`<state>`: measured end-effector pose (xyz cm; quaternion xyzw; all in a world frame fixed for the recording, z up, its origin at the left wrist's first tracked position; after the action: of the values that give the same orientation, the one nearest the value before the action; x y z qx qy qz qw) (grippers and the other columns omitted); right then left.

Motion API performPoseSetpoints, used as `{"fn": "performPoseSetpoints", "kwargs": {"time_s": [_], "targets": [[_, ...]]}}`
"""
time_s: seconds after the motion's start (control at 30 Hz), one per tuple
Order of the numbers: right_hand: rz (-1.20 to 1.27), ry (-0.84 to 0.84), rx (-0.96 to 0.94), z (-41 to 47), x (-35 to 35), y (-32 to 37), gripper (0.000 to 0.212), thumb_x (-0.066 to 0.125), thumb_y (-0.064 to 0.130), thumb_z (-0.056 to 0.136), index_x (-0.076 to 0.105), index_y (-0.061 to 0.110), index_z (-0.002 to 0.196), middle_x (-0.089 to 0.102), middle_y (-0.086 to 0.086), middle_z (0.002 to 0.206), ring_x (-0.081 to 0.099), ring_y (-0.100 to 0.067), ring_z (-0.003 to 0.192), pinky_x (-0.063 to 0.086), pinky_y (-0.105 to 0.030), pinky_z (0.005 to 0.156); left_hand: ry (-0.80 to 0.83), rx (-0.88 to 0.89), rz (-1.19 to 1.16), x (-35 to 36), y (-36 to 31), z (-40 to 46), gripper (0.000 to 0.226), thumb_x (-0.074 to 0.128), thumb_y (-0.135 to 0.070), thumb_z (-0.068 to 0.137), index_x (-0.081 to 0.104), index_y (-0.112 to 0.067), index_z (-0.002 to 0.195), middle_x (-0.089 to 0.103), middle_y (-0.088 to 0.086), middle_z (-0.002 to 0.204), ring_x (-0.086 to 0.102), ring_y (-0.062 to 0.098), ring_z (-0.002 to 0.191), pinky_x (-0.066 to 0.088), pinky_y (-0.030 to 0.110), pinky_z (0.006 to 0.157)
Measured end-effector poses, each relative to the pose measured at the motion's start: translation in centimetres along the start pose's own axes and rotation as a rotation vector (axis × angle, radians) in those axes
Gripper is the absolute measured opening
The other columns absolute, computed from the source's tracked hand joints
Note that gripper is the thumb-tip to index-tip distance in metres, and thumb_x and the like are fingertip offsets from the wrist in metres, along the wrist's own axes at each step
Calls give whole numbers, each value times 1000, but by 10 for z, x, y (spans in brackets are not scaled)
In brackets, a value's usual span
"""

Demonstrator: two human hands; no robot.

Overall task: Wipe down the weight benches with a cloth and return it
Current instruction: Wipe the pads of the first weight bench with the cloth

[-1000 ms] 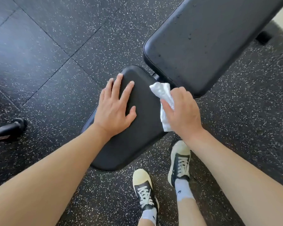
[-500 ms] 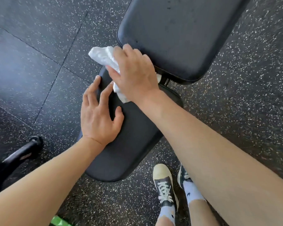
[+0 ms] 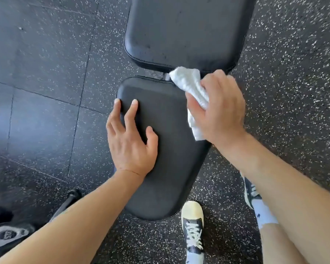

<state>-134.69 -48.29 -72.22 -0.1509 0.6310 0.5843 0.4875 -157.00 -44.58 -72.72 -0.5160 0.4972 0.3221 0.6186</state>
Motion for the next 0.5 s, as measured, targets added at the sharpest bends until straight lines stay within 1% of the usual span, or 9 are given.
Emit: {"fn": "performPoseSetpoints", "kwargs": {"time_s": [0.07, 0.13, 0.2, 0.3, 0.37, 0.43, 0.5], "targets": [[-56, -43, 47, 6, 4, 7, 28, 63, 37, 92, 55, 10, 87, 55, -10, 87, 51, -33, 77, 38, -43, 66, 9, -17, -19, 2, 1, -2, 67, 51, -38, 90, 36, -32, 155, 27, 9, 166, 36, 35, 144, 39, 56, 114], [-53, -63, 67, 6, 6, 8, 29, 60, 40, 92, 56, 12, 88, 56, -8, 89, 52, -32, 79, 39, -42, 68, 10, -20, -36, 2, 3, -2, 65, 50, -39, 91, 36, -34, 154, 27, 6, 166, 37, 34, 143, 44, 61, 107], [-26, -81, 103, 3, 4, 7, 31, 58, 42, 94, 58, 11, 92, 58, -8, 94, 54, -32, 84, 41, -44, 72, 7, -18, -38, 3, 3, -2, 63, 49, -41, 92, 37, -35, 154, 28, 5, 165, 38, 33, 142, 45, 61, 105], [19, -129, 239, -4, 2, 3, 33, 56, 43, 97, 59, 10, 99, 59, -9, 103, 55, -32, 92, 42, -43, 78, 1, -29, -30, 2, 1, -4, 62, 46, -43, 92, 36, -37, 153, 28, 2, 165, 38, 31, 142, 43, 59, 107], [113, -228, 347, -22, 1, 1, 31, 60, 38, 97, 58, 7, 99, 58, -11, 104, 54, -32, 92, 41, -42, 80, -1, -25, -31, 2, 1, -5, 62, 46, -43, 92, 36, -36, 153, 28, 1, 164, 38, 32, 141, 43, 59, 108], [259, -340, 437, -56, 2, 4, 26, 65, 31, 96, 55, 7, 98, 54, -10, 103, 51, -28, 90, 42, -40, 81, 2, -31, -33, 2, 1, -5, 62, 44, -43, 93, 36, -36, 154, 28, 0, 164, 38, 33, 140, 44, 60, 106], [419, -397, 514, -100, 10, 15, 23, 66, 28, 97, 47, 15, 101, 49, -3, 101, 49, -23, 89, 43, -35, 80, 2, -38, -42, 2, 0, -6, 62, 43, -44, 92, 36, -37, 154, 27, -1, 164, 38, 32, 140, 46, 61, 103]]}}
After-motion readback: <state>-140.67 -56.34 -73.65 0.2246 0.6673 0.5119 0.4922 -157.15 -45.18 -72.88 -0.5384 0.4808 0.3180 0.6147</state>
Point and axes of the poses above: each hand's wrist, its own z-axis towards the middle knuckle, its own x-axis out of the palm, y = z × x, the point moved 3 cm from there along z, towards the middle knuckle
